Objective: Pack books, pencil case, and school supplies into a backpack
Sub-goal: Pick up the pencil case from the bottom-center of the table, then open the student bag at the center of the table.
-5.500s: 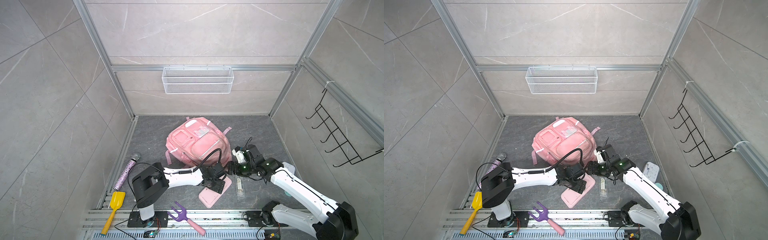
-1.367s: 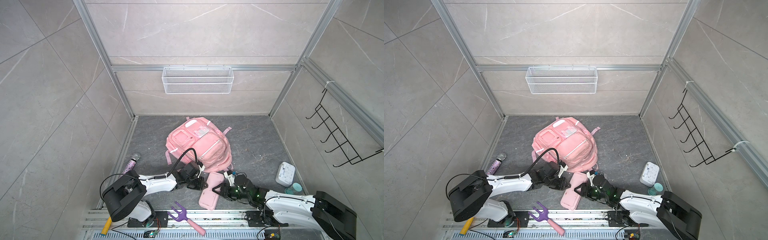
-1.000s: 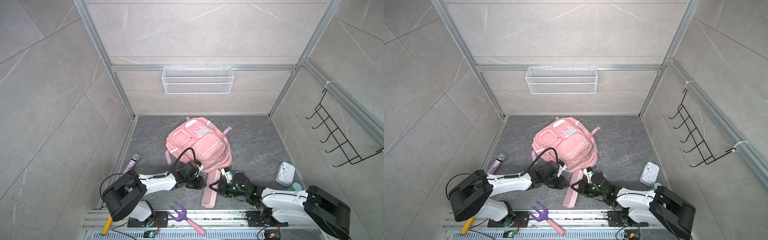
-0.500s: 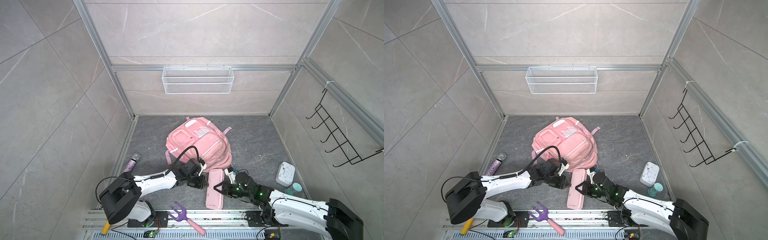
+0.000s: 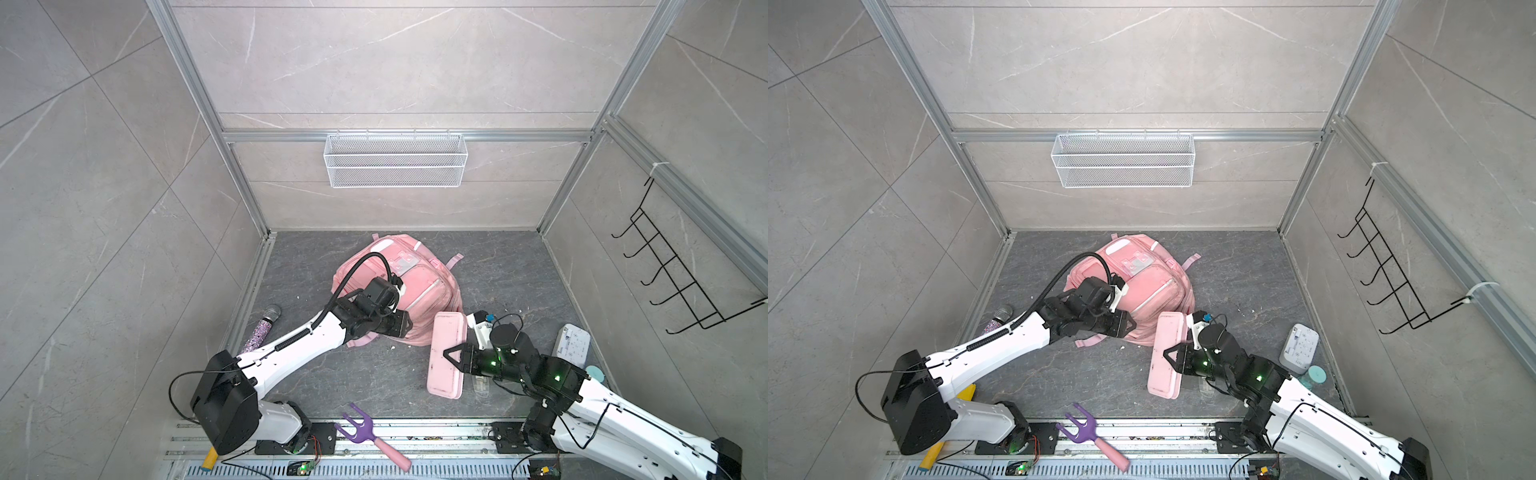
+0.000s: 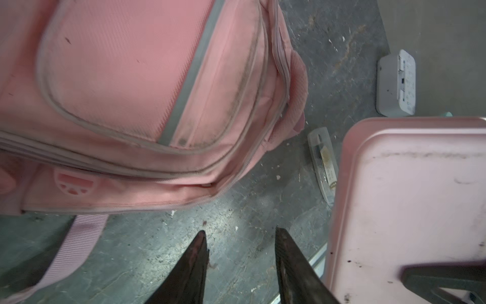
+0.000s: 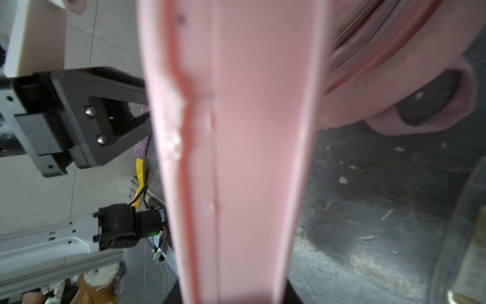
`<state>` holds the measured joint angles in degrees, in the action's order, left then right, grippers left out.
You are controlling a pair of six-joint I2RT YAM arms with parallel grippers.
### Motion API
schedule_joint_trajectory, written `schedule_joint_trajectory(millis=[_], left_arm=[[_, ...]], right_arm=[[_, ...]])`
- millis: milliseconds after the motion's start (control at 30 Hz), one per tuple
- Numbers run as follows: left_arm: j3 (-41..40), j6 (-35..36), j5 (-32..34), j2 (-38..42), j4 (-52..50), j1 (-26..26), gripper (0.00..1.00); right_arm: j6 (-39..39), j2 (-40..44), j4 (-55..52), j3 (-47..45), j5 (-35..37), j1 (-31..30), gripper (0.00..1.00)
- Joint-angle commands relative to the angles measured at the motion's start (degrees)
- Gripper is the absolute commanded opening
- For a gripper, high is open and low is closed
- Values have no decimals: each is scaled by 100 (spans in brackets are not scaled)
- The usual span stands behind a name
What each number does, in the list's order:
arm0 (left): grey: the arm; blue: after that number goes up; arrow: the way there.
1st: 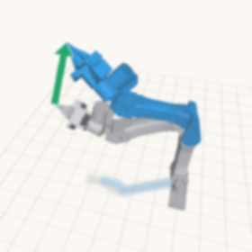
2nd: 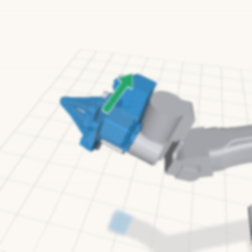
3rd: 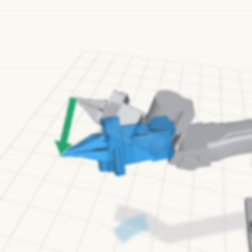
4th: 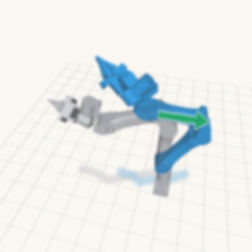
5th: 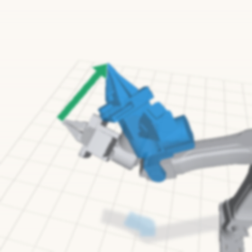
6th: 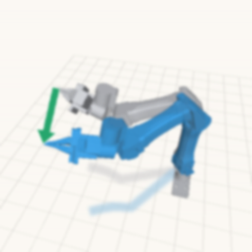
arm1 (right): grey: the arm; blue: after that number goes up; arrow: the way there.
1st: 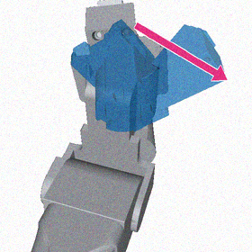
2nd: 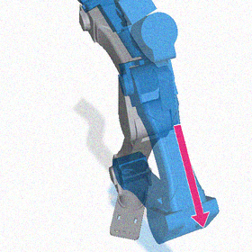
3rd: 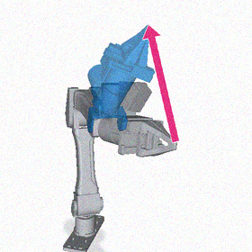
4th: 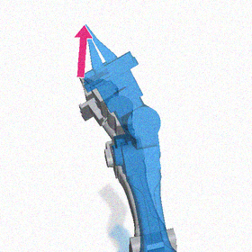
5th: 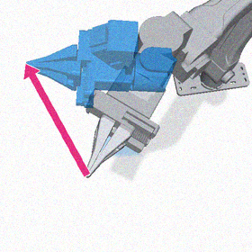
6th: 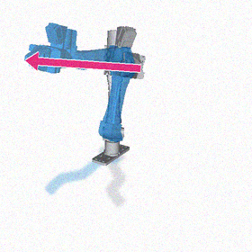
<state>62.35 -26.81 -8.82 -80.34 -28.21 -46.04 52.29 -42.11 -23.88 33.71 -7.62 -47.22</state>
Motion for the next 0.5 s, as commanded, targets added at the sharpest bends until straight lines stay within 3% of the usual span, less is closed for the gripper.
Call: schedule_joint_trajectory(millis=[0, 267, 467], left_arm=[[650, 405, 543, -394, -487, -1, 46], [2207, 889, 1194, -1796, -1248, -55, 49], [3254, 1162, 1809, -2750, -1742, -374, 50]], right_arm=[[-407, -36, -407, 358, 315, 436, 14], [-837, -944, -313, 1009, -967, 2418, 9], [-987, -1829, 146, 1361, -2104, 3420, 8]])
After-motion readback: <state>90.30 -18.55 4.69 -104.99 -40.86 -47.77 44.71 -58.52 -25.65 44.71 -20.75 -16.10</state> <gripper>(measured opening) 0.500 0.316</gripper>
